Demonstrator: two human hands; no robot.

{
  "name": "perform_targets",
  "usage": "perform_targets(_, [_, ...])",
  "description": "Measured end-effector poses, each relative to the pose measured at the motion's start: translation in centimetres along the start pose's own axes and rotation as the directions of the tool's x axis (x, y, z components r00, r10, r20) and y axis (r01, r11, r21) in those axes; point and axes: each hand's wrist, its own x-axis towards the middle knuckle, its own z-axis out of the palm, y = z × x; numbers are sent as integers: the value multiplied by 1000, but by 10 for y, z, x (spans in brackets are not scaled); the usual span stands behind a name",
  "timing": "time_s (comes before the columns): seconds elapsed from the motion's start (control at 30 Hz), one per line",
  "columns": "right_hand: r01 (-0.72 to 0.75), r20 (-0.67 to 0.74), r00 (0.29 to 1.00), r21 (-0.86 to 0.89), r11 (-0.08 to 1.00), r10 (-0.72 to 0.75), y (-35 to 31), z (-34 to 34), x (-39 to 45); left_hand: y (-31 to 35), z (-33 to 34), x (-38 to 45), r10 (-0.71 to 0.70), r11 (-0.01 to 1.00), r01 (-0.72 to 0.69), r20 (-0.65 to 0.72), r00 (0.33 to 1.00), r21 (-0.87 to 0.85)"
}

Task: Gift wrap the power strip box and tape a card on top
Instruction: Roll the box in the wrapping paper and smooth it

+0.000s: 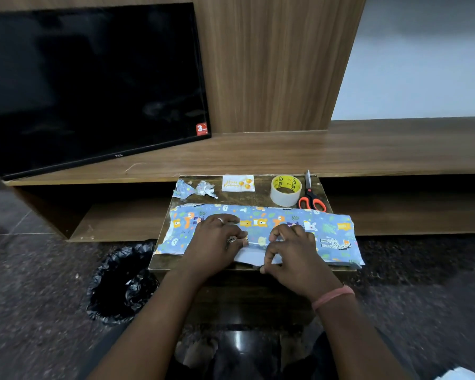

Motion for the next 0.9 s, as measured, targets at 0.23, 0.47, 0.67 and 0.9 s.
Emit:
perform_targets(0.23, [-32, 14, 999, 3, 999, 32, -1, -2, 0, 6, -1, 0, 30, 998, -32, 21, 999, 61])
perform_targets(0.47, [-60, -169, 982, 143, 988, 84, 1, -2, 5, 20, 9, -8, 8, 988, 6, -92, 996, 153])
perform_targets(0.67, [-137, -187, 972, 23, 990, 139, -2, 8, 9, 16, 22, -13, 100, 974, -56, -193, 976, 221])
perform_targets(0.9, [-182, -210, 963, -56, 982, 166, -7, 9, 11, 14, 2, -18, 212, 935, -190, -42, 976, 298])
